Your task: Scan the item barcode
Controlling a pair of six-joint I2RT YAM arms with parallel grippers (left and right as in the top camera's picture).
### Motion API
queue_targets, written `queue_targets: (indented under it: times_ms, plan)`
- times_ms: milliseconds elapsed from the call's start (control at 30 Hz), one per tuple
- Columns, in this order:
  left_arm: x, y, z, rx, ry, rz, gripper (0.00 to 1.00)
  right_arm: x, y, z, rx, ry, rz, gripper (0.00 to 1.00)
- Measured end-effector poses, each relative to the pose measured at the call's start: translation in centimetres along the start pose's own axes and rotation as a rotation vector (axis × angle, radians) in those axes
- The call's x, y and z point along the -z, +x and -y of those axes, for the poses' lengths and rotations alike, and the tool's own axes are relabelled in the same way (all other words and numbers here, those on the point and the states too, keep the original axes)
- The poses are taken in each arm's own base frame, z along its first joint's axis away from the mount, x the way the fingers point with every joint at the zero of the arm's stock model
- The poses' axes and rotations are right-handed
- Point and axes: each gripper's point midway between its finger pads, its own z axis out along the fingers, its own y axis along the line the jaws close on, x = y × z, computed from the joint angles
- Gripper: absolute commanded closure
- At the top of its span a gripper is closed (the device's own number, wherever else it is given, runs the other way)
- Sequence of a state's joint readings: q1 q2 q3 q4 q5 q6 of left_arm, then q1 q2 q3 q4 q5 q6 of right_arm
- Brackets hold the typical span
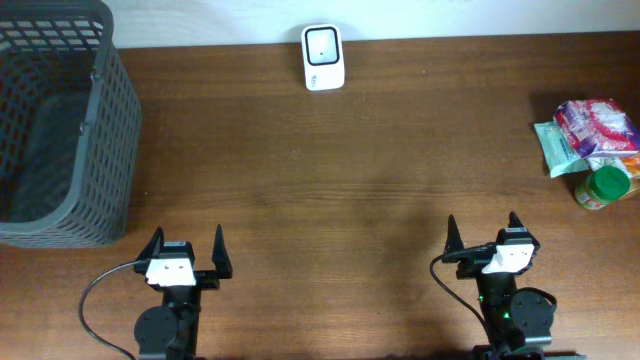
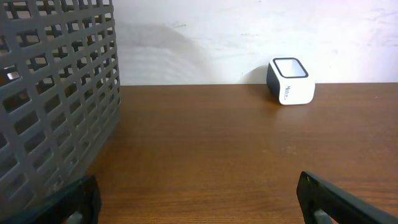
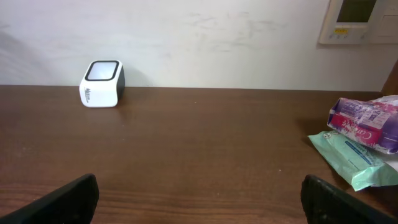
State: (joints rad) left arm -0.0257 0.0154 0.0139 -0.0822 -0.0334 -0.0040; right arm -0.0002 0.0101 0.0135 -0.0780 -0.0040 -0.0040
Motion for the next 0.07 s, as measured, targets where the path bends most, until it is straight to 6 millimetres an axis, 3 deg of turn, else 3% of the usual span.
queue_targets:
  times_ms: [67]
  plan:
    - [0.00, -0.01, 0.00, 0.000, 0.000, 0.000, 0.01, 0.00, 0.00, 0.00, 0.001, 0.000, 0.000, 0.01]
